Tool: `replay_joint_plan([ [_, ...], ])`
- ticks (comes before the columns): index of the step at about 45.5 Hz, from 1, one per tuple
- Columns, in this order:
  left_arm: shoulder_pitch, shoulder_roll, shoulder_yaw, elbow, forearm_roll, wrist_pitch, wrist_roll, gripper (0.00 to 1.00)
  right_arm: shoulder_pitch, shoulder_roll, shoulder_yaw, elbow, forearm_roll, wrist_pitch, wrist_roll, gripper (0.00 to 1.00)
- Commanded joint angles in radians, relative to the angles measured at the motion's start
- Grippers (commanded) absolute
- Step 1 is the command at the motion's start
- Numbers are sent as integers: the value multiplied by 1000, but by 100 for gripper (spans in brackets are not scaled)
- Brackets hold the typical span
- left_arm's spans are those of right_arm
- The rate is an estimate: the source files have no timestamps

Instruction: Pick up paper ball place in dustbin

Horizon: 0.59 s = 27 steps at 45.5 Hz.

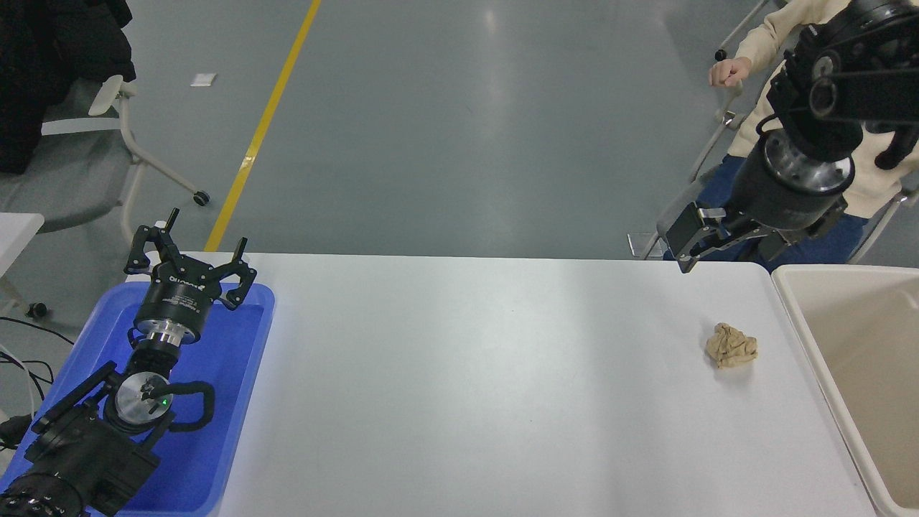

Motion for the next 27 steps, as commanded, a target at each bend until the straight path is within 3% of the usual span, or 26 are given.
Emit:
replay_joint_plan([
  [1,0,0,1,0,0,3,0,100,-108,-1,-7,-18,-16,-191,-1,100],
  [27,0,0,1,0,0,3,0,100,-554,-23,73,-375,-13,-410,-1,100],
])
